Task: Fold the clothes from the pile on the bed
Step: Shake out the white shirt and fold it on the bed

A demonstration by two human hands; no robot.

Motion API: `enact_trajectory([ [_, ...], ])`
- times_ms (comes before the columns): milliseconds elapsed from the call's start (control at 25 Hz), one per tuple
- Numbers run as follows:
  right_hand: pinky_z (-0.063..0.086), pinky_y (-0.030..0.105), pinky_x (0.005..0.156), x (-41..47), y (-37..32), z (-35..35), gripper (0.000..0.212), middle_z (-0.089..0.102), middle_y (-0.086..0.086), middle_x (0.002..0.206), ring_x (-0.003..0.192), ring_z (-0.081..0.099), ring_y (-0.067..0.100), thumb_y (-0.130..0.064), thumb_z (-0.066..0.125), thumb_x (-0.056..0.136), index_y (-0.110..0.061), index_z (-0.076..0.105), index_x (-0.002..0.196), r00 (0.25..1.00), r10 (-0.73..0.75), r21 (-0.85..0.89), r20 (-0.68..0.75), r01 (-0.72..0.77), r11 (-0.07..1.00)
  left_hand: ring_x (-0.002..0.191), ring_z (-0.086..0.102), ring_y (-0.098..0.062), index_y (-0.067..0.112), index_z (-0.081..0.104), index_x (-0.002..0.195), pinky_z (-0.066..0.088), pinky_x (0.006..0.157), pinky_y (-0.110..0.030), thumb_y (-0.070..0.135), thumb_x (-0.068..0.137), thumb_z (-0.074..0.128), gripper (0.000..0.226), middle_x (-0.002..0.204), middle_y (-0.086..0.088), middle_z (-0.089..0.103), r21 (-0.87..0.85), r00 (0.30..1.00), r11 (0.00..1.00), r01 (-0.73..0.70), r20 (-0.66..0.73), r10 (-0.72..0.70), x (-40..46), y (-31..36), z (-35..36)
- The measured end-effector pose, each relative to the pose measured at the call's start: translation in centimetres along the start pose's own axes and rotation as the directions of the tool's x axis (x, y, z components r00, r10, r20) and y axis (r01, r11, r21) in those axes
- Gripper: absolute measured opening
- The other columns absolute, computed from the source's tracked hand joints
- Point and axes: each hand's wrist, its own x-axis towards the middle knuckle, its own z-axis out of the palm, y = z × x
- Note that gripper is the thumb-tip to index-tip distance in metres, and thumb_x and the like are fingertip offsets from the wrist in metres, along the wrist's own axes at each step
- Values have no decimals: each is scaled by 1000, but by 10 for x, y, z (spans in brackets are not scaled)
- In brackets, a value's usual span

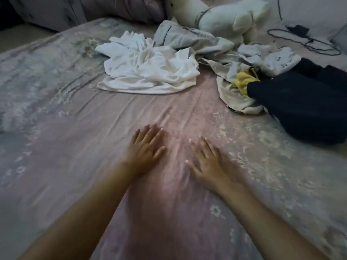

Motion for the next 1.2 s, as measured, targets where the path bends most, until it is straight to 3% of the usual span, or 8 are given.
enact_trajectory([
  [200,4,42,117,-2,6,41,97,4,-6,160,147,2,14,-72,-33,66,-35,-1,149,990,-24,-164,-140,1,986,143,23,-17,30,34,145,10,116,-38,59,83,6,74,153,2,30,-2,991,999,54,-124,-54,-8,0,24],
  [320,30,44,109,0,0,32,75,38,-2,150,137,37,19,-66,0,87,-33,33,145,989,-16,-150,-144,-6,989,146,11,-14,35,21,148,5,117,-40,61,76,-4,81,158,5,17,22,996,999,35,-88,-33,7,-11,20],
  [440,55,38,80,26,2,19,57,67,6,116,99,67,25,-53,27,90,-20,67,116,971,-70,-150,-228,36,988,146,1,-13,36,13,149,-1,117,-44,59,87,6,67,159,4,7,34,996,996,79,-48,-78,49,-33,10],
  [600,34,31,107,115,0,-14,50,37,5,147,132,39,24,-39,36,97,-19,37,143,962,-188,-162,-200,157,974,146,-6,-13,33,9,150,-9,115,-52,54,87,3,67,159,4,-2,-19,988,992,126,-84,-127,77,-42,19],
  [800,34,41,107,268,-12,-35,61,14,5,157,135,32,32,-12,37,96,-30,16,150,975,-62,-99,-215,42,994,145,-14,-15,31,-2,150,-17,113,-52,52,71,-18,83,159,2,-11,-21,985,993,115,-129,-117,77,-46,27],
  [1000,36,32,73,294,-13,-39,29,57,15,115,106,54,32,-5,38,94,-8,61,112,940,-71,-271,-333,-23,962,146,-10,-17,28,0,151,-15,112,-54,51,72,-15,83,159,0,-8,7,987,994,105,-122,-103,80,-46,25],
  [1120,37,35,70,260,-10,-40,23,58,17,105,101,53,32,0,42,91,-3,63,101,940,-165,-365,-298,48,930,147,5,-20,26,9,151,-3,113,-56,52,78,-2,79,159,-4,6,-20,979,995,97,-180,-99,83,-49,27],
  [1200,41,37,64,220,-7,-33,19,58,18,92,90,56,35,7,53,82,-1,65,93,900,-287,-381,-328,152,912,141,29,-27,21,28,147,18,110,-57,47,83,22,69,153,-11,28,12,933,1000,22,-360,-17,82,-49,28],
])
